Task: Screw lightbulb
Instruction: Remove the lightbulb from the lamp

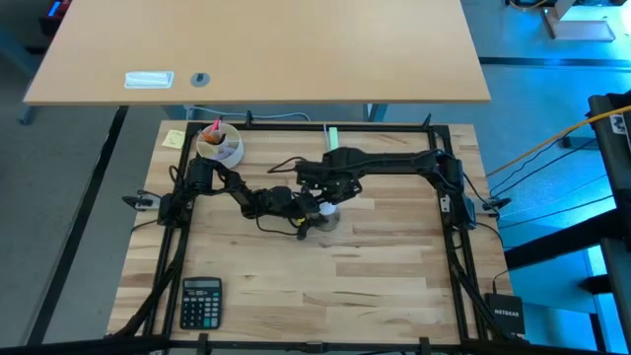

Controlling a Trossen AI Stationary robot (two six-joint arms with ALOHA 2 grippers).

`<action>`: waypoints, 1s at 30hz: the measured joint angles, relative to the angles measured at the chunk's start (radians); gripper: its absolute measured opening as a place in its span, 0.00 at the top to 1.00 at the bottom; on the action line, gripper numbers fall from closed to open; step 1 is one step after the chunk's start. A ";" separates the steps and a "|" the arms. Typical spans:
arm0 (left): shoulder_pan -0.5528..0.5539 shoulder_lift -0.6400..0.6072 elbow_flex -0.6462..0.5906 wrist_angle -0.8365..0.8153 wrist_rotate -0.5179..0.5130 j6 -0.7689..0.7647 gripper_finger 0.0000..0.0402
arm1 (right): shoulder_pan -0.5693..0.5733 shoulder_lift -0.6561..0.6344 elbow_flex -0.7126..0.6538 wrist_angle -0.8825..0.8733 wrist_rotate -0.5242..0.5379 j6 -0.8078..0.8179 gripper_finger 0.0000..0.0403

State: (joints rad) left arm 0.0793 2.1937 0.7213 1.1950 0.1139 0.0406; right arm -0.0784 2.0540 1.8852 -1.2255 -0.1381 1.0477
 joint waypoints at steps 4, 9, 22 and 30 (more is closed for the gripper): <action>0.000 0.000 0.000 0.000 0.000 0.000 0.52 | 0.000 -0.002 -0.031 0.032 0.007 0.003 0.07; 0.000 0.000 0.000 0.001 0.000 0.000 0.52 | 0.000 -0.002 -0.033 0.031 0.018 -0.005 0.20; 0.000 0.000 0.000 -0.001 -0.001 0.000 0.52 | 0.000 -0.002 -0.032 0.023 0.013 -0.315 0.24; 0.000 0.000 0.000 -0.001 -0.001 0.000 0.52 | 0.005 -0.002 -0.032 0.028 -0.009 -0.777 0.31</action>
State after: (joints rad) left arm 0.0789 2.1933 0.7216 1.1938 0.1131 0.0406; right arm -0.0730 2.0525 1.8532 -1.1979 -0.1469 0.2703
